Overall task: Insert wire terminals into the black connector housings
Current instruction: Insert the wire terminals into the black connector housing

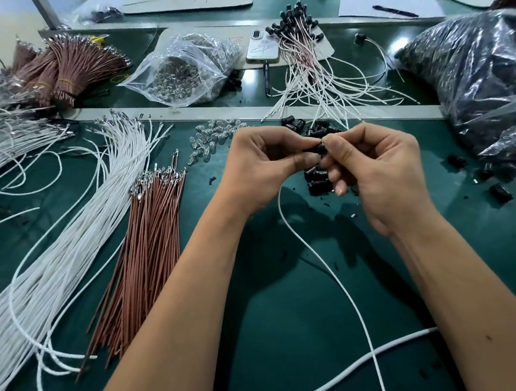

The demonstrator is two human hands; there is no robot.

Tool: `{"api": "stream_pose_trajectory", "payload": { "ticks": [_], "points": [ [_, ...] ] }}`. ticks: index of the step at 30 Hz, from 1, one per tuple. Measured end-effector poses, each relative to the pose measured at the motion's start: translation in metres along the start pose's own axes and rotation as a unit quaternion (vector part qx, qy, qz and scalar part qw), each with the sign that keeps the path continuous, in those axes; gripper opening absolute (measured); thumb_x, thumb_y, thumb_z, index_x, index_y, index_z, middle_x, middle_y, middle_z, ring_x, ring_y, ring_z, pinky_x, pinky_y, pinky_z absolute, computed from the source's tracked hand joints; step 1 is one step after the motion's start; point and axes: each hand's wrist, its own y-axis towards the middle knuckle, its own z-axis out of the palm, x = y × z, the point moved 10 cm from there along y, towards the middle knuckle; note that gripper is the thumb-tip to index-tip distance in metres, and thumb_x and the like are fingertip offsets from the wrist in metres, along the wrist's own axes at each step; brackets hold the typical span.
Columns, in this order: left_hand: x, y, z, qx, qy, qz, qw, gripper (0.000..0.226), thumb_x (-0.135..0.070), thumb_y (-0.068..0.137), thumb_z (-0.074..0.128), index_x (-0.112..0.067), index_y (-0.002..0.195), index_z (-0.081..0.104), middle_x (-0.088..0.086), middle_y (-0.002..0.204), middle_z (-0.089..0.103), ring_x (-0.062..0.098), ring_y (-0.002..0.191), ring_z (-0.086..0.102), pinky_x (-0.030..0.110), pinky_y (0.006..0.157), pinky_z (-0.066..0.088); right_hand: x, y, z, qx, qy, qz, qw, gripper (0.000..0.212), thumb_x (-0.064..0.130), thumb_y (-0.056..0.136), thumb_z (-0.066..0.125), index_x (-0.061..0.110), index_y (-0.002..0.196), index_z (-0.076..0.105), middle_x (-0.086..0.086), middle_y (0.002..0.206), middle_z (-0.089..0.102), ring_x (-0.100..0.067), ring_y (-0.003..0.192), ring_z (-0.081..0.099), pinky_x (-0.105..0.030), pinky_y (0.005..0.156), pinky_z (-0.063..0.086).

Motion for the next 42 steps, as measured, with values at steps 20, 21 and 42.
{"api": "stream_pose_trajectory", "payload": {
  "ticks": [20, 21, 42],
  "points": [
    [0.002, -0.002, -0.001, -0.023, 0.01, -0.01, 1.0, 0.024, 0.012, 0.075, 0.08, 0.003, 0.097, 0.075, 0.024, 0.087, 0.075, 0.026, 0.079, 0.071, 0.042, 0.083, 0.06, -0.003, -0.001, -0.001, -0.011, 0.005, 0.025, 1.0, 0.017, 0.006, 0.096, 0.07, 0.006, 0.079, 0.066, -0.006, 0.06, 0.064, -0.012, 0.046, 0.056, -0.02, 0.044, 0.05],
    [0.003, -0.002, 0.0, -0.027, 0.008, -0.011, 1.0, 0.024, 0.012, 0.075, 0.08, 0.003, 0.097, 0.075, 0.024, 0.086, 0.075, 0.026, 0.079, 0.07, 0.042, 0.083, 0.059, -0.003, -0.001, -0.001, -0.013, 0.007, 0.024, 1.0, 0.016, 0.005, 0.096, 0.069, 0.005, 0.08, 0.065, -0.005, 0.059, 0.064, -0.012, 0.046, 0.056, -0.02, 0.044, 0.05],
    [0.008, -0.003, 0.006, -0.007, 0.01, -0.052, 0.999, 0.016, 0.006, 0.075, 0.083, -0.002, 0.087, 0.075, 0.012, 0.08, 0.077, 0.019, 0.074, 0.072, 0.031, 0.075, 0.059, -0.005, 0.003, -0.007, 0.002, 0.012, 0.058, 0.998, 0.019, 0.022, 0.08, 0.078, 0.01, 0.072, 0.065, -0.004, 0.056, 0.062, -0.008, 0.041, 0.05, -0.017, 0.035, 0.04]
  ]
}}
